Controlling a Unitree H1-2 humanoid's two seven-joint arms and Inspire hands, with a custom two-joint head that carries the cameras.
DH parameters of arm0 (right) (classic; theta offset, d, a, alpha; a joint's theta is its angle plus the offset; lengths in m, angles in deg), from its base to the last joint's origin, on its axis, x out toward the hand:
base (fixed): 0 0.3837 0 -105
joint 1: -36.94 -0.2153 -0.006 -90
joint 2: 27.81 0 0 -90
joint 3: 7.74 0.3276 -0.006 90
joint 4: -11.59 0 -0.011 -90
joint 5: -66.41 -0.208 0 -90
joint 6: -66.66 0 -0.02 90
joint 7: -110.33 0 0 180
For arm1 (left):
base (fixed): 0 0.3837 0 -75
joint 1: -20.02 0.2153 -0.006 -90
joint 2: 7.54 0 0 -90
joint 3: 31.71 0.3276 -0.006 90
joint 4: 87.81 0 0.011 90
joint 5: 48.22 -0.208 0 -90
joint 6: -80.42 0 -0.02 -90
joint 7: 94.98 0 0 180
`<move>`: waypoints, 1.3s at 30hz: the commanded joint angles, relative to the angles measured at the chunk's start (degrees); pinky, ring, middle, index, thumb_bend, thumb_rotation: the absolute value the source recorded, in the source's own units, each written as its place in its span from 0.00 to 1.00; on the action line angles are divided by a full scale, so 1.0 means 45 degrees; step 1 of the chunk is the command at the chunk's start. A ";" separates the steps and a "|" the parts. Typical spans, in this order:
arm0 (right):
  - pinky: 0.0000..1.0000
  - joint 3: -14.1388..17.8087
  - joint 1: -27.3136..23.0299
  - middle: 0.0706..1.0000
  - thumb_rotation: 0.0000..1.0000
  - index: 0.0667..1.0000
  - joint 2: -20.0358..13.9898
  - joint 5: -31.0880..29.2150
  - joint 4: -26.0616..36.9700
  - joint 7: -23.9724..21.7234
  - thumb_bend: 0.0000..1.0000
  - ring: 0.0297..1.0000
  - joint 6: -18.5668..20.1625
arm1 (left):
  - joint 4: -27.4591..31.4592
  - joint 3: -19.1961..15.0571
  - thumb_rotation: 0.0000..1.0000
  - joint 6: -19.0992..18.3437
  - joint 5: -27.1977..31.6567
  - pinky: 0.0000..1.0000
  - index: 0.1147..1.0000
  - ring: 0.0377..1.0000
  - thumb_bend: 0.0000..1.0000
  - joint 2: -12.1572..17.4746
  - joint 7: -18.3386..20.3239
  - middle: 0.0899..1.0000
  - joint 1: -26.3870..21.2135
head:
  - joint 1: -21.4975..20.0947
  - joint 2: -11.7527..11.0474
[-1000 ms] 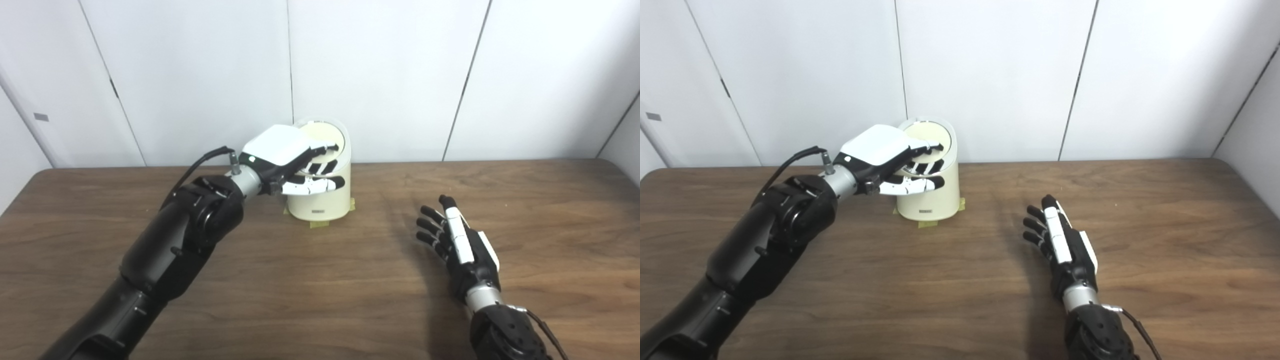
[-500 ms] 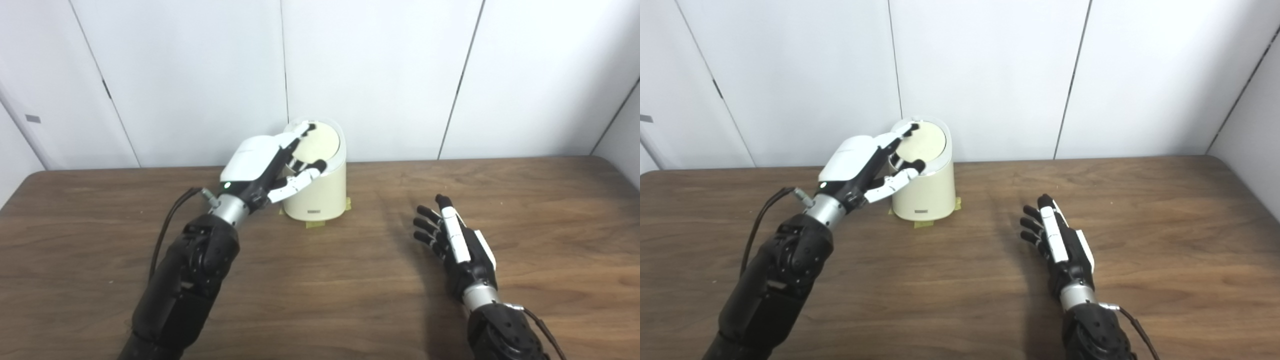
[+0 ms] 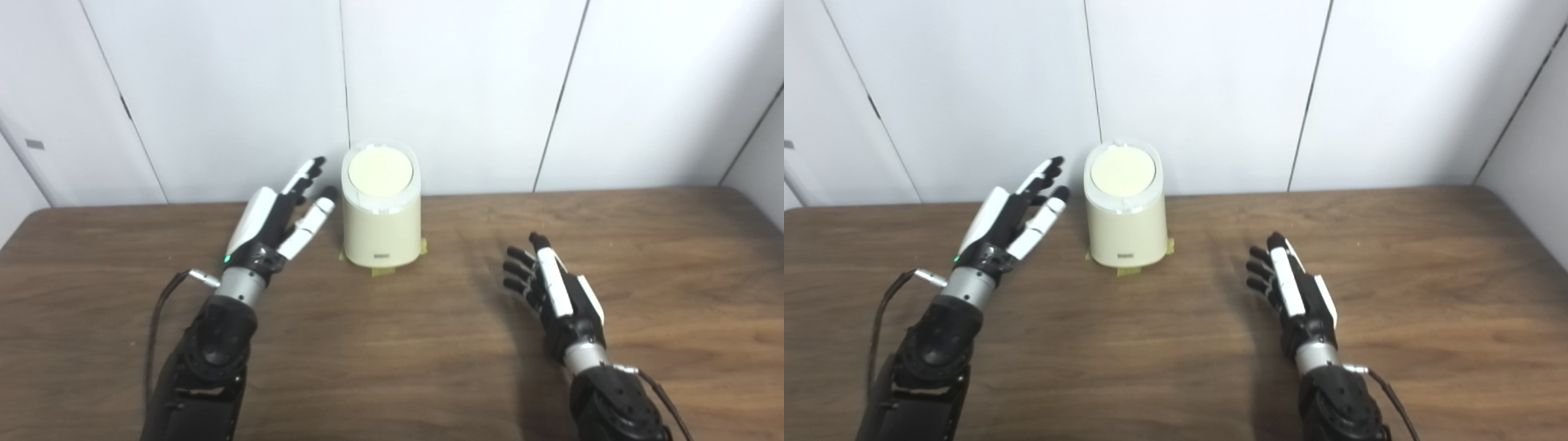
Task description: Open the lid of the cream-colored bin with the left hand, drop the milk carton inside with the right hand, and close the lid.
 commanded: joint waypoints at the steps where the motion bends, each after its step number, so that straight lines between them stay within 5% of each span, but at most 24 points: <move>1: 0.78 -0.0023 -0.0315 0.82 0.84 0.94 -0.0090 -0.0107 0.0497 0.0051 0.54 0.82 -0.0093 | 0.0289 -0.0448 1.00 0.0288 0.0934 0.86 0.95 0.90 0.44 -0.0159 -0.0355 0.90 -0.0191 | -0.0025 0.0030; 6: 0.77 -0.0066 -0.0281 0.82 0.84 0.94 -0.0149 -0.0095 0.0570 0.0037 0.55 0.82 -0.0093 | 0.0482 -0.1370 1.00 -0.0204 0.3023 0.90 0.96 0.90 0.53 -0.0734 -0.0455 0.91 0.0543 | -0.0032 0.0113; 13: 0.73 -0.0238 -0.0159 0.82 0.86 0.87 -0.0167 0.0333 0.0864 0.0029 0.53 0.81 -0.0117 | 0.0698 -0.2133 0.99 -0.0331 0.5260 0.92 0.97 0.92 0.40 -0.1091 -0.0401 0.92 0.1493 | -0.0076 0.0207; 22: 0.76 -0.0116 -0.0006 0.84 0.85 0.85 -0.0169 0.0209 0.1165 -0.0196 0.53 0.83 -0.0267 | 0.0534 -0.2534 1.00 0.0129 0.7392 1.00 0.98 1.00 0.45 -0.1274 -0.0155 0.97 0.2521 | -0.0151 0.0324; 39: 0.91 -0.0390 0.0345 0.93 0.91 0.93 -0.0740 0.0620 0.1256 -0.0656 0.50 0.94 -0.0743 | 0.0006 -0.2256 1.00 0.1582 0.7502 1.00 1.00 1.00 0.48 -0.0995 -0.0236 1.00 0.4032 | -0.0214 0.0572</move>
